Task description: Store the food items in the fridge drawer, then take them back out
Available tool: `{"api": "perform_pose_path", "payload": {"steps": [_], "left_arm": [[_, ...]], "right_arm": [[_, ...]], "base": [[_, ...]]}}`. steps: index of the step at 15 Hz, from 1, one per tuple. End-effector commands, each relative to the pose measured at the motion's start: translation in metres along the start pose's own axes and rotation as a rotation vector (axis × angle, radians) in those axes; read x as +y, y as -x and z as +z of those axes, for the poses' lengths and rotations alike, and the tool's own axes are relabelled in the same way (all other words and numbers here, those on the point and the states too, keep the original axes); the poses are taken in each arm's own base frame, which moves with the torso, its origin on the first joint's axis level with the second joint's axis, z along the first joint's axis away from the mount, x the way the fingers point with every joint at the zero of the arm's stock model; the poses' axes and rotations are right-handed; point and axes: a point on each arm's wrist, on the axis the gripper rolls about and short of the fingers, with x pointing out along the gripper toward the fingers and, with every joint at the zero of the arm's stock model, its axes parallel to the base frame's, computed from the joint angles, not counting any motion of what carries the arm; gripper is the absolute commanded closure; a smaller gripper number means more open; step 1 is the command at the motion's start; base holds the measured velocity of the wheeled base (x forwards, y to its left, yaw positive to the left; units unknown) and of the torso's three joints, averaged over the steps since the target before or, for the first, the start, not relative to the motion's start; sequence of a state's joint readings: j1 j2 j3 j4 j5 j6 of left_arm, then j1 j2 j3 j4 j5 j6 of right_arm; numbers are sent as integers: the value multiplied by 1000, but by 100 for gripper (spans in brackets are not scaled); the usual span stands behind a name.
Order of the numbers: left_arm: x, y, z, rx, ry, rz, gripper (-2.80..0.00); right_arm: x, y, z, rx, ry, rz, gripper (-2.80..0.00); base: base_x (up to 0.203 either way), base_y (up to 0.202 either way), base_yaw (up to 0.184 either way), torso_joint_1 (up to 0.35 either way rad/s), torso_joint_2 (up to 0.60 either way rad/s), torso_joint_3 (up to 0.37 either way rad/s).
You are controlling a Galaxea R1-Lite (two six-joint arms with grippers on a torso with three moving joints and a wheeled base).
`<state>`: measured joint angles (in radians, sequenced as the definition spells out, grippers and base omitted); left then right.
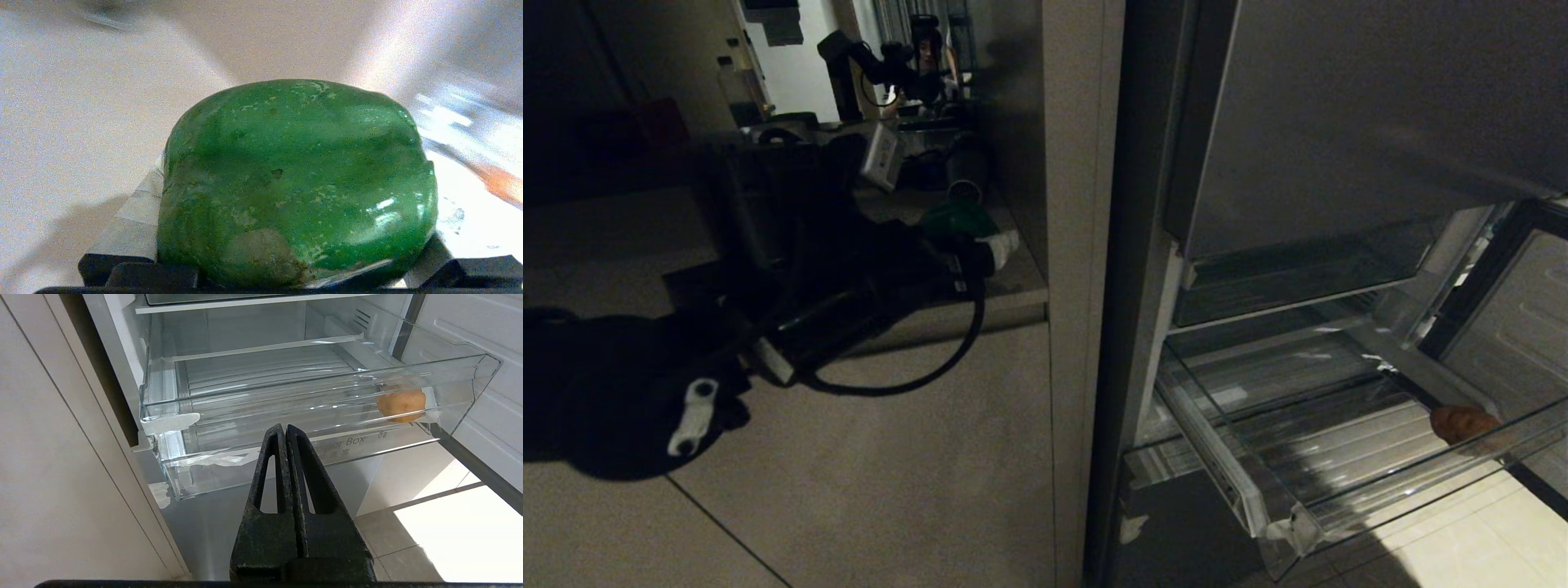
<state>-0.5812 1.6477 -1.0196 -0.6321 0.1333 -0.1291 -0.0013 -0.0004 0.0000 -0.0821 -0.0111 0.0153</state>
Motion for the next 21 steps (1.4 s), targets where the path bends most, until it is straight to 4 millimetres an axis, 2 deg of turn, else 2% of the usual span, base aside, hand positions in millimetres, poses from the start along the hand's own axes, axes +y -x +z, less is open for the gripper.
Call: {"api": "perform_pose_path", "payload": {"steps": [1,3,5,11,14,17,21], "left_arm": [[-22,38,5,1,42,-186,0],[-38,39,-7,55,86,-281,0],[-54,28,-25,121,99,-327,0],[-99,-32,-89,196,30,-399,0],[-131,-57,-105,158,20,-463,0],[-165,-69,-116,136,22,-531,0],[-193,-90,-135,114,27,-569,0]], "right_arm": [[0,-2,-9,30,0,0,0],[0,-2,-9,30,0,-2,0],[0,-2,-9,30,0,-1,0],[0,-2,-9,30,0,-2,0],[0,-2,-9,30,0,0,0],[0,-2,-9,29,0,-2,0],[0,-2,-9,30,0,0,0]], "base": [[0,0,0,0,0,0],[0,0,0,0,0,0],[0,0,0,0,0,0],[0,0,0,0,0,0],[0,0,0,0,0,0],[0,0,0,0,0,0],[0,0,0,0,0,0]]}}
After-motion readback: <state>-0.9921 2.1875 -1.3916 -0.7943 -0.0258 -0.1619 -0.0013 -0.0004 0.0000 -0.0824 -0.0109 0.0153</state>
